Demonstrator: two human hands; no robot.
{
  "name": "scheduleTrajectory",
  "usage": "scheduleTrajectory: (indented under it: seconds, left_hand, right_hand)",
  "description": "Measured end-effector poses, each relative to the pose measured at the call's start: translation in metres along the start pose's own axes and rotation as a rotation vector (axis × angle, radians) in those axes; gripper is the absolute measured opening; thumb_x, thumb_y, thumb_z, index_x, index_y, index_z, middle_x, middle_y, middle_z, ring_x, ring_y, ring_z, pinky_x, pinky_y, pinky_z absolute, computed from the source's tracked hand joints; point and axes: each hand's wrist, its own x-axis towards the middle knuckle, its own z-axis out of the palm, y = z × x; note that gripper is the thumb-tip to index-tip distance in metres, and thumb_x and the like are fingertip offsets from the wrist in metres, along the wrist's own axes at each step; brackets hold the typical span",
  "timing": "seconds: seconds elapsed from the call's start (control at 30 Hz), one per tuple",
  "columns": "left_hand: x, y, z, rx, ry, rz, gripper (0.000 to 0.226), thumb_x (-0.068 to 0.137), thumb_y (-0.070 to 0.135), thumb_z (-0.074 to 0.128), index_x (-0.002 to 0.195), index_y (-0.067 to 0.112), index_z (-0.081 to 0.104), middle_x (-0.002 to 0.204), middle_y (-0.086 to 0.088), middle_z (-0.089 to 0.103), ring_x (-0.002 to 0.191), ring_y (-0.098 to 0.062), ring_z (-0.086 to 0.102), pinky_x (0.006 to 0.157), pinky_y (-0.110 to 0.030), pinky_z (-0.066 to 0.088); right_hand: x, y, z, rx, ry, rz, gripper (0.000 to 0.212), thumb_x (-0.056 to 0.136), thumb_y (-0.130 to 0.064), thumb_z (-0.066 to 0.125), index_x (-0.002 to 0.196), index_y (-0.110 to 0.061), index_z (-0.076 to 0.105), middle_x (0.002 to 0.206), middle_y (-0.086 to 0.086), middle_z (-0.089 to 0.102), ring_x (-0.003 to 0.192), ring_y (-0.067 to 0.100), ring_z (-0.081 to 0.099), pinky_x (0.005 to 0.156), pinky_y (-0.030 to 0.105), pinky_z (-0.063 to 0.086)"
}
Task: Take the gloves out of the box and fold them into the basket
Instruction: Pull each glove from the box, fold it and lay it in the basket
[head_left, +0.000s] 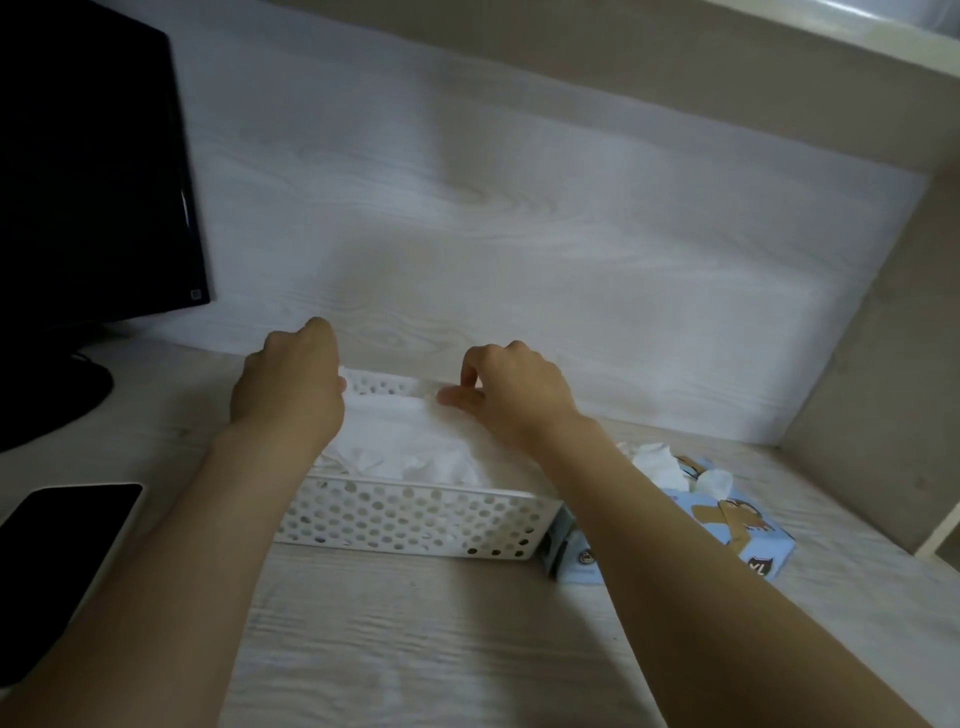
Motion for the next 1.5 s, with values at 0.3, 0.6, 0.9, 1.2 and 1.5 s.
scheduleTrajectory:
  seconds: [0.3,0.6,0.9,1.2,1.5]
  left_hand:
    - [-0.008,0.013,-0.001,-0.097,-0.231,0.200,0.015,0.081,0.033,0.088,0.083,0.036,0.073,0.096,0.008,0.069,0.095,-0.016,0.067,0.088,-0.037,0.058]
    - [-0.029,0.038,0.000,-0.207,-0.225,0.359,0.015,0.096,0.039,0.067,0.085,0.039,0.076,0.086,0.017,0.072,0.082,-0.006,0.069,0.080,-0.039,0.061]
    - [-0.081,0.086,0.012,-0.259,0.068,0.739,0.009,0.099,0.036,0.059,0.096,0.034,0.067,0.074,0.016,0.062,0.064,-0.007,0.058,0.062,-0.033,0.055]
    - [-0.107,0.113,0.059,-0.079,0.153,1.018,0.015,0.091,0.020,0.054,0.089,0.019,0.070,0.090,0.005,0.063,0.086,-0.019,0.054,0.067,-0.031,0.050]
    - [-0.116,0.116,0.075,0.137,0.018,1.061,0.035,0.073,0.013,0.064,0.106,0.020,0.075,0.094,0.007,0.071,0.094,-0.021,0.062,0.073,-0.032,0.053]
  right_hand:
    - [-0.014,-0.004,-0.020,0.101,-0.175,-0.172,0.032,0.096,-0.040,0.076,0.125,-0.026,0.071,0.106,-0.004,0.056,0.102,0.020,0.060,0.085,0.032,0.047]
    - [-0.031,0.009,0.000,0.266,-0.223,-0.089,0.034,0.085,-0.024,0.086,0.117,-0.027,0.074,0.094,-0.004,0.070,0.084,0.009,0.067,0.083,0.030,0.060]
    - [-0.076,0.044,-0.012,0.381,0.301,-0.003,0.023,0.083,-0.015,0.061,0.098,-0.027,0.075,0.082,-0.012,0.072,0.078,0.010,0.067,0.080,0.041,0.057]
    - [-0.130,0.101,-0.019,0.334,0.295,0.155,0.049,0.066,-0.040,0.052,0.113,-0.039,0.068,0.100,-0.020,0.064,0.105,0.010,0.056,0.102,0.040,0.034]
    - [-0.146,0.132,-0.006,0.569,0.314,0.079,0.030,0.077,-0.012,0.077,0.099,-0.029,0.067,0.099,-0.010,0.070,0.089,0.012,0.065,0.070,0.031,0.055]
